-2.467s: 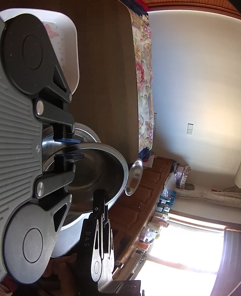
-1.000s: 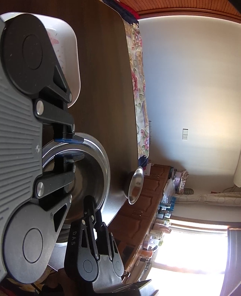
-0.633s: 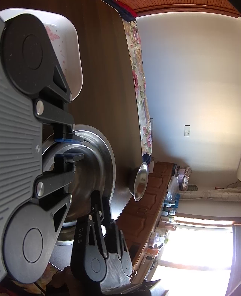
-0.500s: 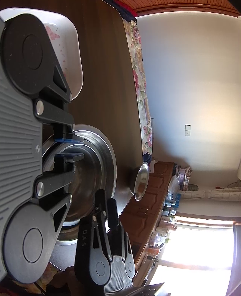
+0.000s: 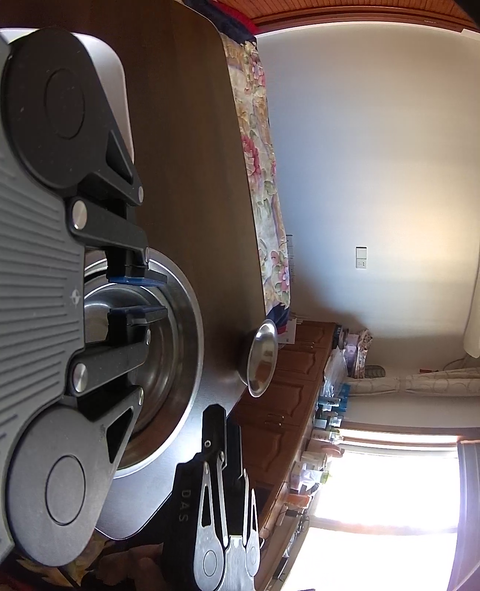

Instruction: Organize plates and bowls

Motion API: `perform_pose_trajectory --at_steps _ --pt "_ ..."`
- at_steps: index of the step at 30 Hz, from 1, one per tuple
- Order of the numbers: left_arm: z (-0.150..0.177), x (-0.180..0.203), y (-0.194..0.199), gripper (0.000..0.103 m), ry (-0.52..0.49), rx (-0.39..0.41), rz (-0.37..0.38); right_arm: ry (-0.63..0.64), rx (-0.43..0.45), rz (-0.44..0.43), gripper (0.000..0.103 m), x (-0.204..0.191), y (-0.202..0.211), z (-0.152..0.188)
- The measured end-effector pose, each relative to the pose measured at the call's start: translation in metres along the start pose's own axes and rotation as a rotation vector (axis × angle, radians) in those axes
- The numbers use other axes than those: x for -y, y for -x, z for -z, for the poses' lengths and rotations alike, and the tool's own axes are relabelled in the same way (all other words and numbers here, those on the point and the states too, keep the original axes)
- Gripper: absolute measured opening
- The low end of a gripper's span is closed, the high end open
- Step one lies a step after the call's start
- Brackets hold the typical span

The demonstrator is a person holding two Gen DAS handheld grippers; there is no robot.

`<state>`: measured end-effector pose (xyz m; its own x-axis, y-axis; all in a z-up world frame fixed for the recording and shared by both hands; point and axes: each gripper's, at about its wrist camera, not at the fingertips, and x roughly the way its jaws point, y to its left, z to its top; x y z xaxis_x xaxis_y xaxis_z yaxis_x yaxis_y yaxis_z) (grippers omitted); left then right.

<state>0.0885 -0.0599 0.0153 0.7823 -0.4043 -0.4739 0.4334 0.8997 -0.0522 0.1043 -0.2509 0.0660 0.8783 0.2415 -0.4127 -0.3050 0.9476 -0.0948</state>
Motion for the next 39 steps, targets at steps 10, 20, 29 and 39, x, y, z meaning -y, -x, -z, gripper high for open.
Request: perform_pose_trajectory --at_steps 10,20,29,39 --pt "-0.013 0.010 -0.003 0.024 -0.024 0.012 0.011 -0.057 0.027 0.051 0.030 0.023 0.006 0.004" --pt "-0.032 0.022 -0.008 0.078 -0.041 0.067 0.017 -0.098 0.047 0.108 0.043 0.047 0.008 0.006" --pt "-0.053 0.028 -0.021 0.098 -0.052 0.089 0.014 -0.145 0.099 0.163 0.090 0.077 0.000 0.006" --pt "-0.076 0.037 -0.052 0.101 -0.111 0.091 0.017 -0.140 0.137 0.209 0.103 0.114 -0.025 -0.001"
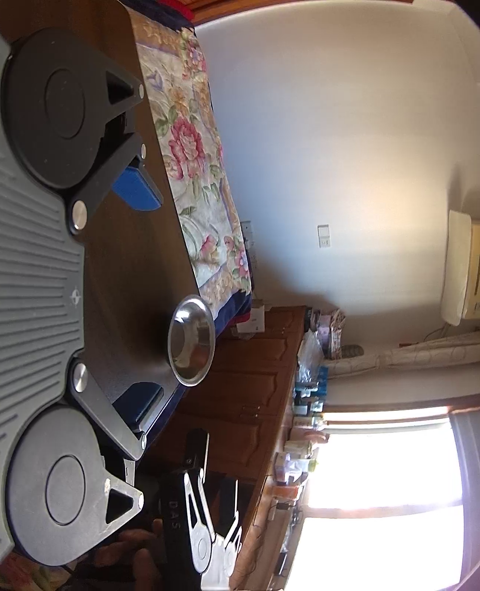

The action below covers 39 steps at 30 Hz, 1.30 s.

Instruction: Organize plates and bowls

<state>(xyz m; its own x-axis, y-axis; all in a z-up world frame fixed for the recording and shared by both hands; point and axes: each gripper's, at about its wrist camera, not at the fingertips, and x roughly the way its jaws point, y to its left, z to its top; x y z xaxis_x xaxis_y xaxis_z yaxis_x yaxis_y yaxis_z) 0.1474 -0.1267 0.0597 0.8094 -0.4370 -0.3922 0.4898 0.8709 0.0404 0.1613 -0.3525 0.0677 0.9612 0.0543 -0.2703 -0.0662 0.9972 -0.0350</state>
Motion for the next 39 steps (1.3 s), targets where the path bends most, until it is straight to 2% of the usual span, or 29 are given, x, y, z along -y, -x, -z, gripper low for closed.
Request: perform_pose_trajectory --at_steps 7,11,15,19,21,23,27,33,34,36,39 --pt "-0.019 0.002 -0.030 0.101 -0.035 -0.024 0.026 0.011 -0.019 -0.011 0.103 0.011 -0.028 -0.004" --pt "-0.029 0.008 -0.052 0.101 -0.076 -0.049 0.038 -0.015 -0.053 -0.051 0.103 0.018 -0.050 -0.003" --pt "-0.036 0.006 -0.076 0.098 -0.073 -0.086 0.086 -0.035 -0.086 -0.059 0.102 0.022 -0.069 0.001" --pt "-0.041 0.003 -0.105 0.090 -0.071 -0.136 0.111 -0.054 -0.135 -0.062 0.085 0.026 -0.089 0.007" --pt "-0.042 -0.003 -0.123 0.083 -0.058 -0.171 0.123 -0.069 -0.156 -0.067 0.081 0.027 -0.098 0.011" --pt "-0.041 -0.006 -0.140 0.079 -0.054 -0.199 0.124 -0.087 -0.180 -0.075 0.070 0.028 -0.106 0.012" --pt "-0.036 -0.014 -0.167 0.065 -0.073 -0.245 0.108 -0.133 -0.213 -0.086 0.066 0.034 -0.116 0.015" --pt "-0.036 -0.026 -0.191 0.061 -0.027 -0.290 0.142 -0.155 -0.243 -0.107 0.057 0.034 -0.120 0.016" --pt "-0.036 -0.027 -0.193 0.061 -0.024 -0.296 0.151 -0.165 -0.251 -0.115 0.052 0.034 -0.120 0.017" --pt "-0.039 -0.029 -0.198 0.060 -0.017 -0.300 0.147 -0.183 -0.266 -0.126 0.050 0.036 -0.123 0.016" --pt "-0.040 -0.028 -0.204 0.059 0.001 -0.309 0.152 -0.228 -0.289 -0.158 0.038 0.040 -0.128 0.017"
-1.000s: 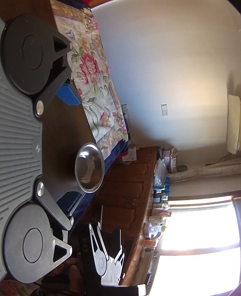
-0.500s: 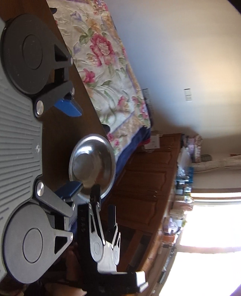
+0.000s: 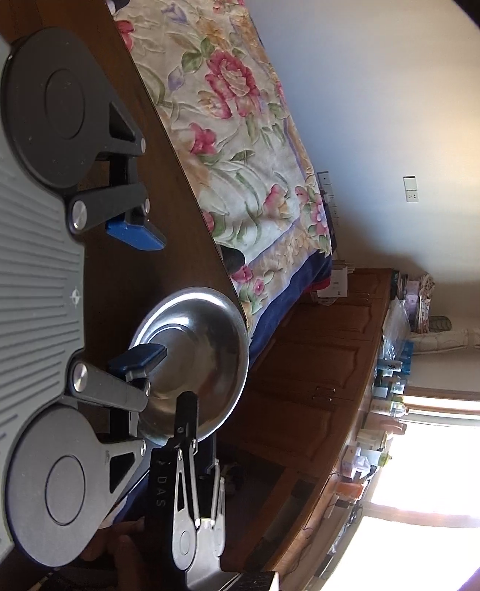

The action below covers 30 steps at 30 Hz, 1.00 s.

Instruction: Organize plates and bowls

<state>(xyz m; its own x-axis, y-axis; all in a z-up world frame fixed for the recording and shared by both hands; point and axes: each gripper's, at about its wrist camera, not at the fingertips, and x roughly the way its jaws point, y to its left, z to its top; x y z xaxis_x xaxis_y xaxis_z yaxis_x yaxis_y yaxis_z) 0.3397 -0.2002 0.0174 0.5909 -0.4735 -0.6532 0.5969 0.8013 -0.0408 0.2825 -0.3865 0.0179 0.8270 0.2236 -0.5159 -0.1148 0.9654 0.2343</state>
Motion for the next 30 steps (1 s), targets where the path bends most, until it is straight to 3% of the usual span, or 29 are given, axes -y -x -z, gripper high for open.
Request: perform_pose_trajectory --at_steps 4,10,13,17,30 --pt "-0.002 -0.001 -0.010 0.056 0.020 -0.022 0.014 -0.010 -0.013 -0.008 0.029 -0.001 -0.002 0.001" --pt "-0.004 -0.009 -0.027 0.046 0.091 -0.073 0.050 -0.004 -0.016 -0.009 0.026 -0.002 -0.002 -0.002" --pt "-0.004 -0.013 -0.035 0.038 0.118 -0.096 0.057 -0.007 -0.019 -0.009 0.023 -0.001 -0.003 -0.003" --pt "-0.003 -0.017 -0.039 0.016 0.156 -0.119 0.084 -0.024 -0.020 -0.025 0.019 -0.001 -0.004 -0.002" --pt "-0.004 -0.010 0.014 0.012 0.107 -0.035 0.030 -0.027 0.028 -0.023 0.012 -0.018 0.015 -0.005"
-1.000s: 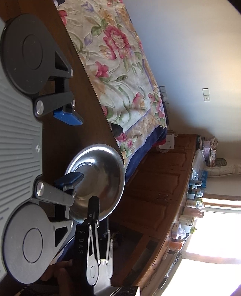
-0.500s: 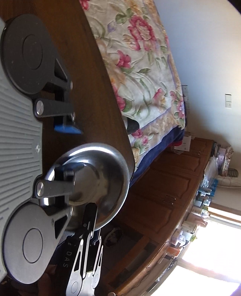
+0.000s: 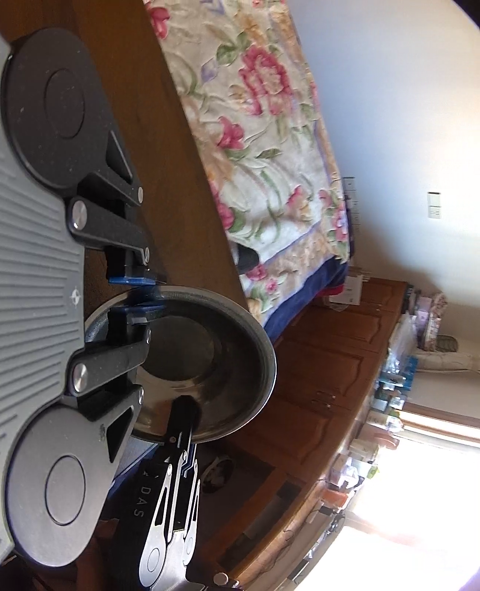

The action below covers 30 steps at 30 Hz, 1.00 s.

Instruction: Organize plates and bowls

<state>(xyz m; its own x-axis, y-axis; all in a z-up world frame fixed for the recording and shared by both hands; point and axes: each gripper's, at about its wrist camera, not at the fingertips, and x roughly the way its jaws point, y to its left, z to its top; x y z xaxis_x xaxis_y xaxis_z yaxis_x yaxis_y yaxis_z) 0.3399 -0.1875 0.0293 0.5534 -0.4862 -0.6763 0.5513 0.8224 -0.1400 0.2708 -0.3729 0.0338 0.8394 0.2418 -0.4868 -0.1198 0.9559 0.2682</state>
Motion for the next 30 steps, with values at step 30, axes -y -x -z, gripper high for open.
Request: perform_pose_trajectory --at_steps 30 --pt "0.042 0.007 0.150 0.012 -0.025 0.172 -0.029 0.078 0.118 -0.088 0.012 -0.066 0.080 -0.001"
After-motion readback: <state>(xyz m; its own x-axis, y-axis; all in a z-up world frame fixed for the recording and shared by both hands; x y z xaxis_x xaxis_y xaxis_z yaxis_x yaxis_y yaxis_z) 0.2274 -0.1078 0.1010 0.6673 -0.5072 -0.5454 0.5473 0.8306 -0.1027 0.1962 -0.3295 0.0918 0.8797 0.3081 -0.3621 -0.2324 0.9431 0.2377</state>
